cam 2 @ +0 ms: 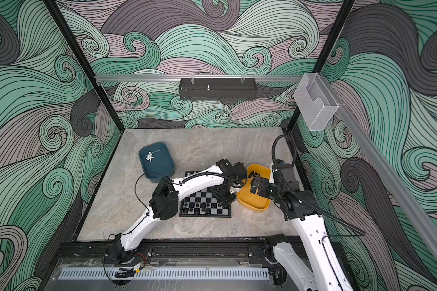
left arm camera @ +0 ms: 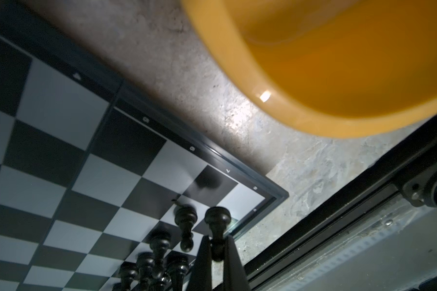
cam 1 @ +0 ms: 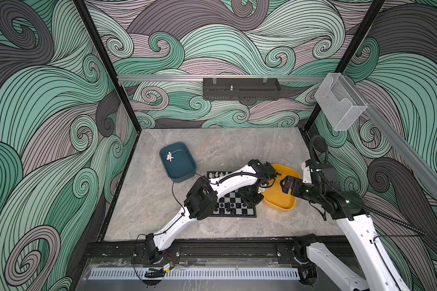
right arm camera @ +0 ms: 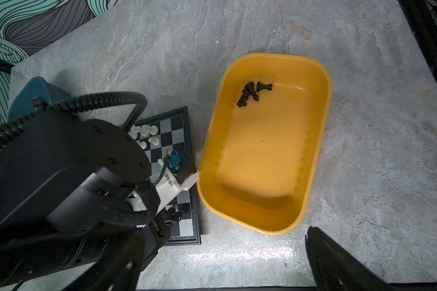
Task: Set up the chess pieces on the board
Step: 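Lower the black piece onto the board's near rows and open the left gripper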
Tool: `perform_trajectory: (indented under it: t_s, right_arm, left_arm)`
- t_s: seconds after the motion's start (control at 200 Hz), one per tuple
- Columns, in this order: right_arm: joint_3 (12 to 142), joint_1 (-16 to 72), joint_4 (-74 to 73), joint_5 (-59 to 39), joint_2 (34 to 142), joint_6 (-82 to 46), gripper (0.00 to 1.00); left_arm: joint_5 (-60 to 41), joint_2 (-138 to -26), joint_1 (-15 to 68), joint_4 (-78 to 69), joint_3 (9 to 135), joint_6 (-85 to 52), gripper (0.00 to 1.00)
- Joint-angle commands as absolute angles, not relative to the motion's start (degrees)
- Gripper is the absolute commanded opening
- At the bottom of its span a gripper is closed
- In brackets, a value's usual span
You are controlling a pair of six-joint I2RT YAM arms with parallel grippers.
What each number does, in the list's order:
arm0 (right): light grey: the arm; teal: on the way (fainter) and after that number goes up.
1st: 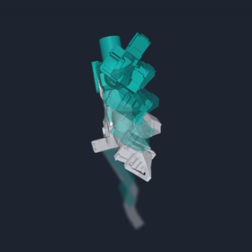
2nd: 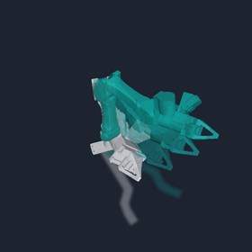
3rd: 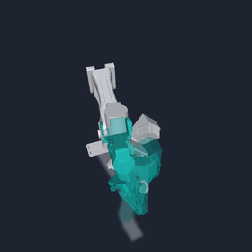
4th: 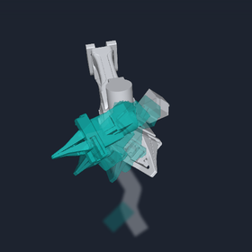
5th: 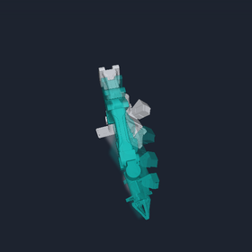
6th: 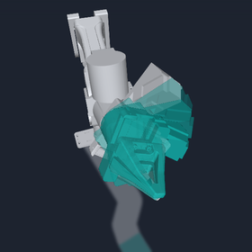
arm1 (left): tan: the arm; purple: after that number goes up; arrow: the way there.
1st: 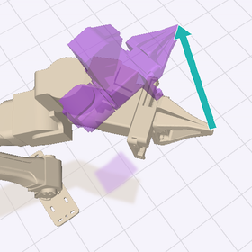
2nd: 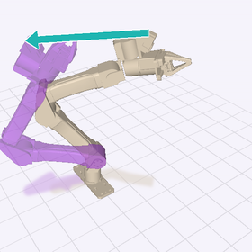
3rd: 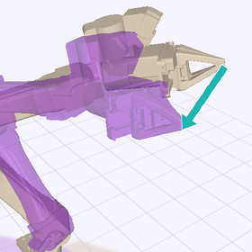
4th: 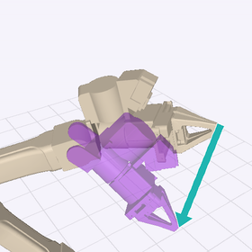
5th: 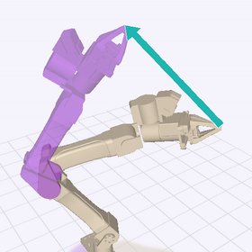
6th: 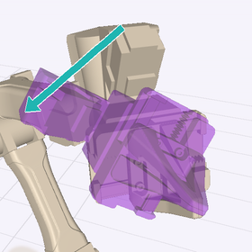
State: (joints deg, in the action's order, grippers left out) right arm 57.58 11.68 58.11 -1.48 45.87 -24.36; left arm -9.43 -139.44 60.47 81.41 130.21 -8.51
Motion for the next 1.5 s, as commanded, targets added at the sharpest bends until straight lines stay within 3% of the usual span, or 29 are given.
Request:
perform_trajectory:
  t_s: [0.0,0.345,0.906,1.196,1.321,1.496]
  right_arm:
    - [57.17,11.92,58.99,-1.01,45.55,-23.67,1.0]
    - [57.15,11.85,58.96,-1.25,45.29,-23.62,1.0]
    - [56.78,11.77,58.95,-1.56,44.82,-23.55,1.0]
    - [56.38,11.69,58.77,-1.84,44.63,-23.64,1.0]
    - [56.0,11.71,58.0,-2.16,45.19,-23.63,1.0]
    - [55.47,11.65,55.51,-3.75,49.04,-24.05,1.0]
  left_arm:
    - [-9.13,-140.73,60.75,83.91,131.92,-7.88,0.0]
    - [-9.32,-142.2,60.74,83.63,132.88,-8.08,0.02]
    - [-9.3,-143.09,60.79,83.53,134.56,-8.53,0.19]
    - [-10.72,-142.72,60.69,81.88,136.39,-10.37,0.21]
    - [-6.95,-139.47,59.93,81.34,137.81,-13.92,0.22]
    - [0.74,-123.03,56.75,73.92,132.06,-18.45,0.36]
